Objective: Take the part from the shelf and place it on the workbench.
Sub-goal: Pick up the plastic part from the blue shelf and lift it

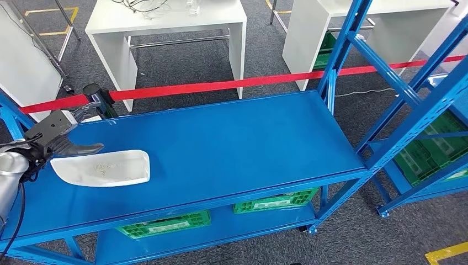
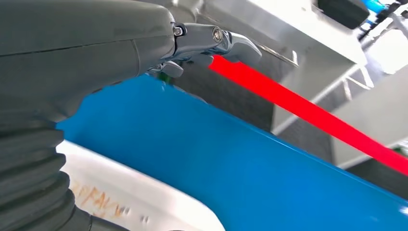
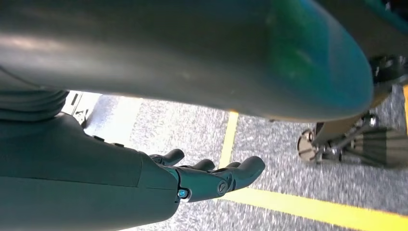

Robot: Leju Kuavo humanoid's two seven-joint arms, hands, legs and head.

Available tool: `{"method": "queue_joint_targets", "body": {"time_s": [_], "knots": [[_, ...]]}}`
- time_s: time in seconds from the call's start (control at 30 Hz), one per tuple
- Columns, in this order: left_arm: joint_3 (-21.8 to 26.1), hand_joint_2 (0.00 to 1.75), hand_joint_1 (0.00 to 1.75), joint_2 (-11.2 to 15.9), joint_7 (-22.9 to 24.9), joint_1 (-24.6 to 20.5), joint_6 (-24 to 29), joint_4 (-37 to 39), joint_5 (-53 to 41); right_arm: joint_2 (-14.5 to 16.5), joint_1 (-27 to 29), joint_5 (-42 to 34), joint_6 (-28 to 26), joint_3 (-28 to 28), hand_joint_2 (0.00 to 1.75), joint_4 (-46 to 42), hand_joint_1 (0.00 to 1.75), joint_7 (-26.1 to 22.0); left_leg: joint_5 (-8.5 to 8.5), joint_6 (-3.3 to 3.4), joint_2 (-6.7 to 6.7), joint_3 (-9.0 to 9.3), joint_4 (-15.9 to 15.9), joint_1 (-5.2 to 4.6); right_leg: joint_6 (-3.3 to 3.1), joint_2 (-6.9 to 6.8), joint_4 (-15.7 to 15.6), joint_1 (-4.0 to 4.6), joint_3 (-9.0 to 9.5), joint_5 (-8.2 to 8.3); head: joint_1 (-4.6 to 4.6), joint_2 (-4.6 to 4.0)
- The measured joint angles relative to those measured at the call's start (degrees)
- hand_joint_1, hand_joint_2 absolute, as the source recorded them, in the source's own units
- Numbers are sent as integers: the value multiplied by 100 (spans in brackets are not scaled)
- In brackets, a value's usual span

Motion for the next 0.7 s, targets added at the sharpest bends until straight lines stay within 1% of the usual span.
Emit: {"method": "queue_joint_targets", "body": {"time_s": [0.03, 0.1, 0.17, 0.2, 0.23, 0.33, 0.37, 0.4, 0.5, 0.7], "knots": [[5, 175, 0, 10, -54, 27, -133, -12, 172, 0, -2, -1, 2, -3, 0, 0, 0, -5, -8, 15, -9, 4, -1, -4, -17, -7, -21, 0, 19, 2, 0, 0], [23, 175, 0, 28, -180, 129, -400, -77, 516, 0, -8, -1, 5, -13, 0, 0, 0, -20, -27, 50, -14, 20, -2, -14, -14, -13, -58, -2, 54, 2, 0, 0], [43, 175, 0, 45, -293, 284, -633, -184, 790, 0, -7, -1, 3, -37, 0, 0, 0, -32, -44, 75, -13, 36, 0, -21, -1, -14, -82, -4, 79, -1, 0, 0], [49, 175, 0, 54, -329, 363, -729, -241, 901, 0, -6, -1, 3, -49, 0, 0, 0, -33, -49, 82, -12, 38, 1, -24, 21, -14, -91, -5, 86, -1, 0, 0], [54, 175, 0, 62, -352, 438, -819, -300, 1008, 1, -5, 0, 3, -62, 0, 0, 0, -34, -54, 90, -11, 39, 2, -27, 64, -13, -101, -9, 91, -2, 0, 0], [63, 175, 0, 116, -417, 659, -1016, -505, 1227, 4, -2, 0, 4, -99, 0, 0, 0, -34, -65, 107, -5, 42, 6, -39, 260, -10, -127, -30, 104, -10, -1, 0], [63, 175, 0, 143, -439, 729, -1049, -578, 1251, 4, 1, -1, 4, -113, 0, 0, 0, -35, -66, 108, -4, 44, 6, -40, 297, -10, -129, -34, 105, -13, -2, 0], [63, 175, 0, 169, -455, 792, -1072, -644, 1259, 4, 3, -1, 4, -124, 0, 0, 0, -38, -66, 108, -2, 47, 6, -41, 310, -9, -128, -35, 104, -16, -2, 0], [63, 175, 0, 239, -474, 932, -1132, -785, 1276, 4, 3, -3, 3, -145, 0, 0, 0, -48, -65, 108, -1, 55, 2, -41, 318, -11, -119, -26, 103, -24, -2, 0], [60, 175, 0, 308, -479, 1218, -1095, -1073, 1340, 4, -2, -14, 4, -193, 0, 0, 0, -42, -62, 102, 4, 76, -14, -38, 310, -8, -105, -15, 104, -30, -2, 0]]}}
